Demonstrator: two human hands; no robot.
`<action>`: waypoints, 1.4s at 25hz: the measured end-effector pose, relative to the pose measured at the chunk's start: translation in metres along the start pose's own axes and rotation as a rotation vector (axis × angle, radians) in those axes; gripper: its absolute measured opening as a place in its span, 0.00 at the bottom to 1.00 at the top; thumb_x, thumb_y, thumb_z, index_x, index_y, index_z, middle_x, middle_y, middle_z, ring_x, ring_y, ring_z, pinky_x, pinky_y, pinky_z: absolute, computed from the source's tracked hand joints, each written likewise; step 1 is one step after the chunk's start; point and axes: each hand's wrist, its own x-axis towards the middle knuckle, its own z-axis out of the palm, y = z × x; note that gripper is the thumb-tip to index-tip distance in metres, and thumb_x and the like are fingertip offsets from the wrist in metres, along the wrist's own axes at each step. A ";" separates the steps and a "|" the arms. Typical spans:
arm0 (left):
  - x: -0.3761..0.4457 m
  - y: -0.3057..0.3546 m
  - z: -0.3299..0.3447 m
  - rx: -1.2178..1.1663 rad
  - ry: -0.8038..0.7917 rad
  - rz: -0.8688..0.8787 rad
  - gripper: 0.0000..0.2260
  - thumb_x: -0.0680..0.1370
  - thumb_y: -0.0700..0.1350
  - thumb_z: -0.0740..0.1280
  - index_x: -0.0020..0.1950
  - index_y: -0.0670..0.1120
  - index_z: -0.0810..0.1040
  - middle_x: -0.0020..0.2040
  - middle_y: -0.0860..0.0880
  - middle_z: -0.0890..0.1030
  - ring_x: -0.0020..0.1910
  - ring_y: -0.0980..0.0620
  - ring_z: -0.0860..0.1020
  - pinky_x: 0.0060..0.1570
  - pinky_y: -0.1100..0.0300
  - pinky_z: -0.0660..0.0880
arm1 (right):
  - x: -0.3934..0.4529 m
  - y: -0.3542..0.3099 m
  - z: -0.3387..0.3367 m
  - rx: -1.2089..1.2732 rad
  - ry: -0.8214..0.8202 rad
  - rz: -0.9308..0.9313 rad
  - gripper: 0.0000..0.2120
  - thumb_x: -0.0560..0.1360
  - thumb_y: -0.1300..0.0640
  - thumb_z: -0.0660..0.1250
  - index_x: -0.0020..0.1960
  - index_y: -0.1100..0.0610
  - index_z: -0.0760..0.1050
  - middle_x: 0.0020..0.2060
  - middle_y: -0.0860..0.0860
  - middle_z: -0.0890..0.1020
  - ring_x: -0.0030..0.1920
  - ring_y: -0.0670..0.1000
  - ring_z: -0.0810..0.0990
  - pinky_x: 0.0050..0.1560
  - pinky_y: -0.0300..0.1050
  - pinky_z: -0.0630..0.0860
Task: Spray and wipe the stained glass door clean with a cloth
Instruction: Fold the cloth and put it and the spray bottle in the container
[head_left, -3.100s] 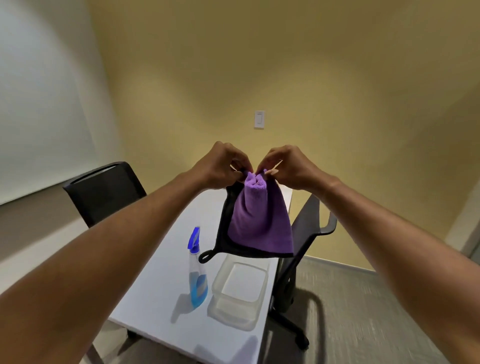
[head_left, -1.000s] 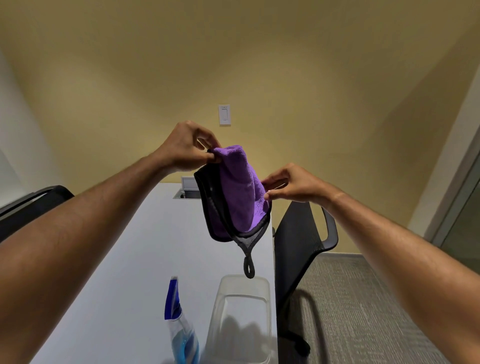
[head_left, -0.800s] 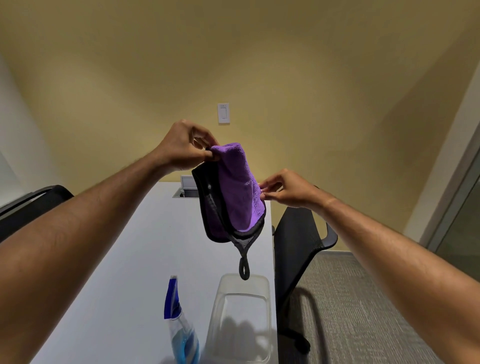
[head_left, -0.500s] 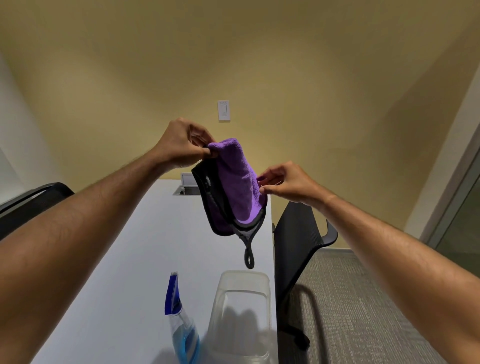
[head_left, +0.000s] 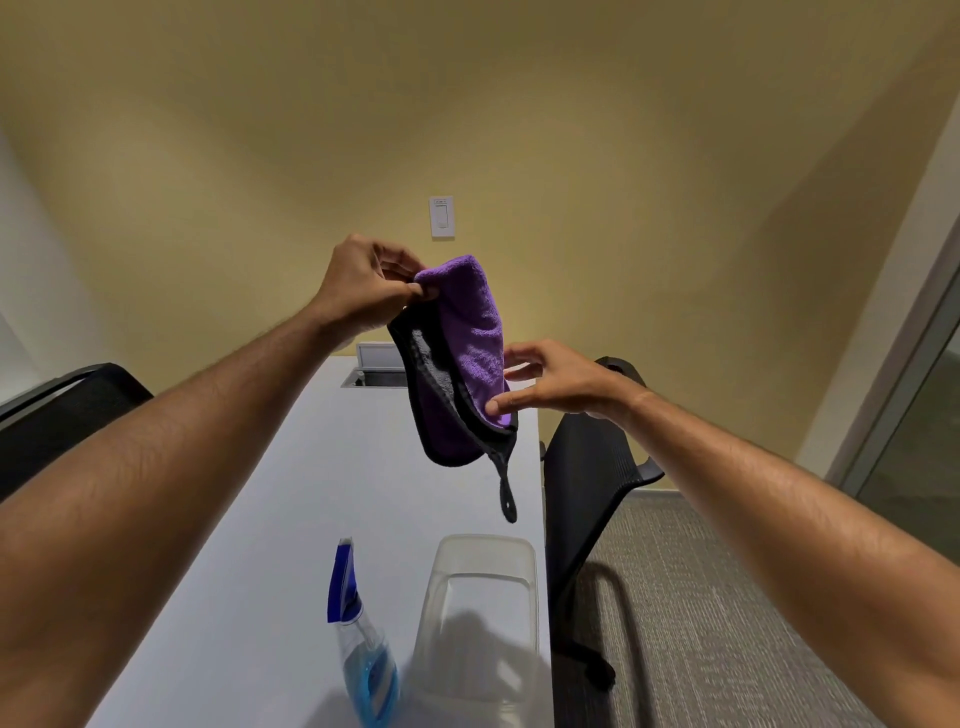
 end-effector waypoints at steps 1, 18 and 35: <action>0.000 -0.002 0.000 -0.007 0.013 -0.009 0.08 0.67 0.36 0.76 0.40 0.47 0.83 0.38 0.48 0.84 0.37 0.54 0.80 0.42 0.60 0.78 | 0.000 -0.001 0.002 0.018 0.004 0.007 0.29 0.65 0.47 0.80 0.63 0.50 0.77 0.59 0.45 0.80 0.60 0.46 0.78 0.61 0.41 0.74; -0.027 -0.060 0.001 -0.046 -0.134 -0.161 0.08 0.68 0.32 0.76 0.40 0.43 0.81 0.38 0.47 0.83 0.37 0.55 0.80 0.44 0.63 0.76 | -0.003 -0.009 -0.023 -0.366 0.163 -0.011 0.10 0.61 0.50 0.79 0.39 0.53 0.84 0.33 0.47 0.85 0.33 0.43 0.81 0.35 0.39 0.76; -0.028 -0.042 0.027 0.488 -0.507 0.144 0.12 0.66 0.47 0.79 0.47 0.46 0.84 0.42 0.52 0.84 0.42 0.51 0.82 0.45 0.57 0.79 | 0.003 -0.004 -0.015 -0.536 0.028 0.009 0.09 0.63 0.51 0.80 0.41 0.50 0.84 0.32 0.42 0.82 0.34 0.39 0.78 0.31 0.32 0.70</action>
